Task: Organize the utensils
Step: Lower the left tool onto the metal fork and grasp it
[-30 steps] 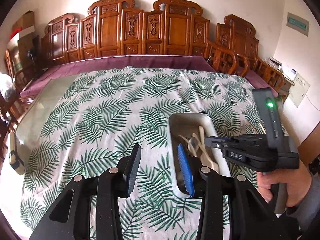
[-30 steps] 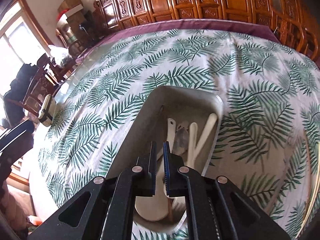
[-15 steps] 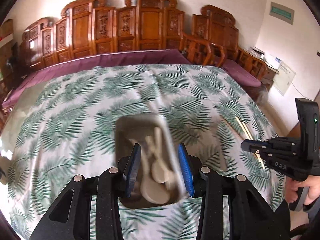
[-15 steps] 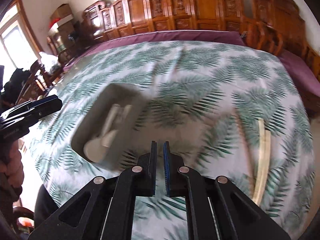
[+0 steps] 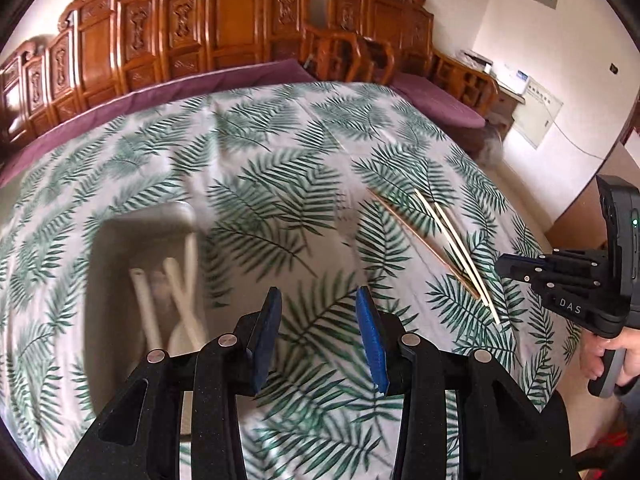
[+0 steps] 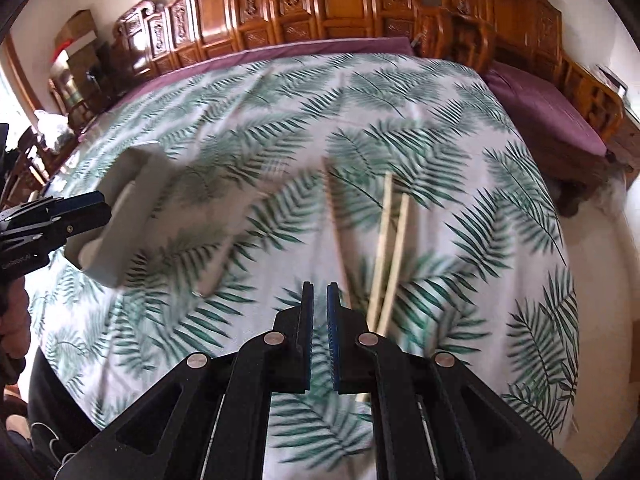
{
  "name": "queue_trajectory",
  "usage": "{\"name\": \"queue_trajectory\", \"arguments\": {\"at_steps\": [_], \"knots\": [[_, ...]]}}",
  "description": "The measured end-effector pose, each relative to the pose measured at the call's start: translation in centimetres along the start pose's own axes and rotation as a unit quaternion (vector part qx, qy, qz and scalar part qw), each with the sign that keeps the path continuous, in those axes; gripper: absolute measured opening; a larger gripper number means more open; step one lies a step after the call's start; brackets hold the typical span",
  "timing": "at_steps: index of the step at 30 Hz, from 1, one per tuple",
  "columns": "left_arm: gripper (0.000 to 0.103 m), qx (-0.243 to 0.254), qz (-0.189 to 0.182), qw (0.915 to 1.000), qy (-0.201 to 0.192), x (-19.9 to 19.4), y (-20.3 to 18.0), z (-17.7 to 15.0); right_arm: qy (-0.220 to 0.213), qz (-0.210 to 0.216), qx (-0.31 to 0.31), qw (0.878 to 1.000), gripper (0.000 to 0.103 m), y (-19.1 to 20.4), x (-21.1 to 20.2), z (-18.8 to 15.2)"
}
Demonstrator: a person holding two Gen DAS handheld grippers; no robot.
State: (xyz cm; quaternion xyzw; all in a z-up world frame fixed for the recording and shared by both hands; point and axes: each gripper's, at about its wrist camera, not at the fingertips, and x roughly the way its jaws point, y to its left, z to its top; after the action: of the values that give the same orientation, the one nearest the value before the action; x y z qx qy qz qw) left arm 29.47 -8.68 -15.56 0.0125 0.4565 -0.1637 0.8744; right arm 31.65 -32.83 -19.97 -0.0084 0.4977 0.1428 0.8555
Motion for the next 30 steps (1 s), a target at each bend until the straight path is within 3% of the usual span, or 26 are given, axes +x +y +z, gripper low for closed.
{"name": "queue_trajectory", "arguments": {"at_steps": [10,15,19,20,21,30], "knots": [[0.037,0.014,-0.005,0.9995,0.028,4.6,-2.5,0.9,0.023,-0.010,0.038,0.999,0.013,-4.4,3.7,-0.6],[0.036,0.021,-0.001,0.9990,0.040,6.4,-3.0,1.2,0.031,-0.002,0.034,0.999,0.013,-4.1,5.1,-0.5],[0.036,0.024,0.002,0.9987,0.045,7.4,-3.3,1.4,0.032,-0.023,0.030,0.999,0.013,-4.0,5.5,-0.1],[0.036,0.023,0.003,0.9986,0.046,7.7,-3.3,1.5,0.034,-0.038,0.026,0.998,0.005,-4.1,5.7,-0.1],[0.036,0.020,0.004,0.9986,0.048,8.0,-3.3,1.6,0.034,-0.045,0.023,0.998,0.005,-4.0,5.8,0.0],[0.036,0.017,0.007,0.9983,0.055,10.1,-3.7,2.9,0.026,-0.041,0.028,0.998,0.006,-4.4,6.1,-0.3]]}}
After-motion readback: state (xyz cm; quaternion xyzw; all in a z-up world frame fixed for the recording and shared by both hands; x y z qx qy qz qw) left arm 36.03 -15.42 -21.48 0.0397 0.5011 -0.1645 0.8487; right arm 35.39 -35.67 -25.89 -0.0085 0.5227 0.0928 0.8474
